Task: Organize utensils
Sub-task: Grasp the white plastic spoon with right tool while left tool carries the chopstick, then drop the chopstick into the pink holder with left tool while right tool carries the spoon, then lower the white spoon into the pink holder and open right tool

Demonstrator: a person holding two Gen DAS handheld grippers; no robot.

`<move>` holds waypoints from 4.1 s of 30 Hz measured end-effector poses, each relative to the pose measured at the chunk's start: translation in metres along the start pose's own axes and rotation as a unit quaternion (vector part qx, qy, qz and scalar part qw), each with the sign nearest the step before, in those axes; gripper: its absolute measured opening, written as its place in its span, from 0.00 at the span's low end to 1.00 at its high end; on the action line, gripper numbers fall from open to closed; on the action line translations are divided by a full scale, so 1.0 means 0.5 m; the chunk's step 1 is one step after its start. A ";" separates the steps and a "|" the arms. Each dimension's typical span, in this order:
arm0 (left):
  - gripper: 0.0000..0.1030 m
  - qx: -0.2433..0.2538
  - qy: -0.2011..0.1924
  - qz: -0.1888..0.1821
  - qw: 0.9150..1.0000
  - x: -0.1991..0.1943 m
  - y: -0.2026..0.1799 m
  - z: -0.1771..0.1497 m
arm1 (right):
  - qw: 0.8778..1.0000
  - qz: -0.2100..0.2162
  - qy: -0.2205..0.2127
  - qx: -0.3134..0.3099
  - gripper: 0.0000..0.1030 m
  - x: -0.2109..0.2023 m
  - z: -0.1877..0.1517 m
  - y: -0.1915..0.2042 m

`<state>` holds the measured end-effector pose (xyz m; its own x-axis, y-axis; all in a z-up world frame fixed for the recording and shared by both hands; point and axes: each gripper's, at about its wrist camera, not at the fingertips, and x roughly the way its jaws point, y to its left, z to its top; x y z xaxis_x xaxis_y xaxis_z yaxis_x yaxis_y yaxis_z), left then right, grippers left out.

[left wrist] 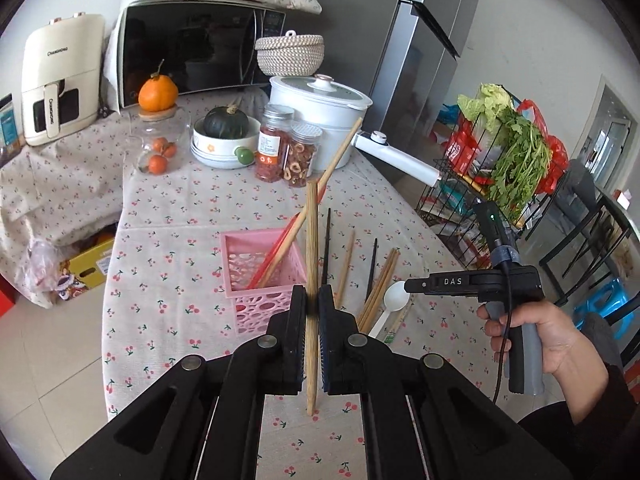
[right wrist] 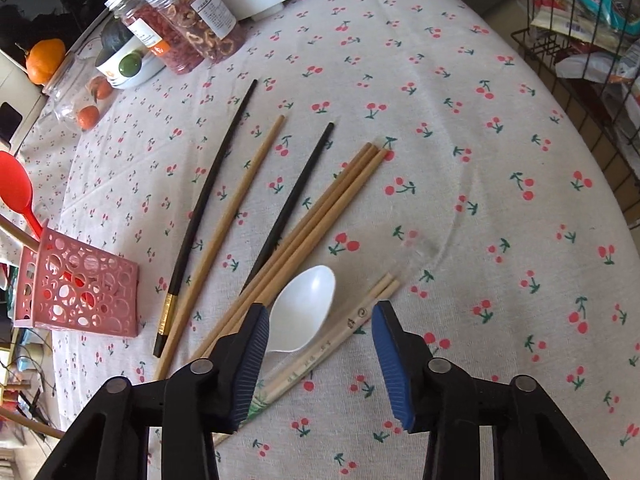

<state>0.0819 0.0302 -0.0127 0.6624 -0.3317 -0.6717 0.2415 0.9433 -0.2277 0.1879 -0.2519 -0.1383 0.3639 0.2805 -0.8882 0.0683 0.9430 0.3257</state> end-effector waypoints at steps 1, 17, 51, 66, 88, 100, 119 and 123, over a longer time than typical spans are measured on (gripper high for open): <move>0.05 -0.002 -0.001 -0.001 1.000 -0.004 0.007 -0.002 | 1.000 -0.002 0.000 -0.002 0.38 0.005 0.002 0.004; 0.05 -0.012 -0.009 0.008 1.000 -0.022 0.037 -0.004 | 1.000 -0.018 -0.002 -0.006 0.05 0.050 -0.007 0.023; 0.05 -0.024 -0.154 0.073 0.985 -0.025 0.072 0.122 | 0.969 0.010 -0.220 -0.110 0.03 -0.206 -0.083 0.177; 0.78 -0.053 -0.038 0.062 0.996 0.029 0.090 0.086 | 0.954 0.020 -0.281 -0.106 0.04 -0.239 -0.092 0.212; 0.80 -0.098 0.081 0.073 0.989 0.044 0.173 -0.026 | 0.888 -0.027 -0.452 -0.083 0.04 -0.218 -0.075 0.388; 0.80 -0.089 0.078 0.089 0.989 0.034 0.190 -0.035 | 0.890 -0.064 -0.444 -0.083 0.05 -0.160 -0.076 0.423; 0.80 -0.069 0.078 0.091 0.990 0.028 0.161 -0.042 | 0.916 0.004 -0.394 -0.075 0.72 -0.258 -0.093 0.308; 0.82 -0.056 0.081 0.091 0.991 0.032 0.141 -0.047 | 0.927 -0.008 -0.363 -0.094 0.80 -0.261 -0.095 0.274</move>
<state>0.0930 0.0917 -0.0562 0.5627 -0.1591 -0.8112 0.0423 0.9856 -0.1640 0.1058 -0.1505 0.0067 0.8986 0.1358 -0.4173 -0.0591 0.9797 0.1916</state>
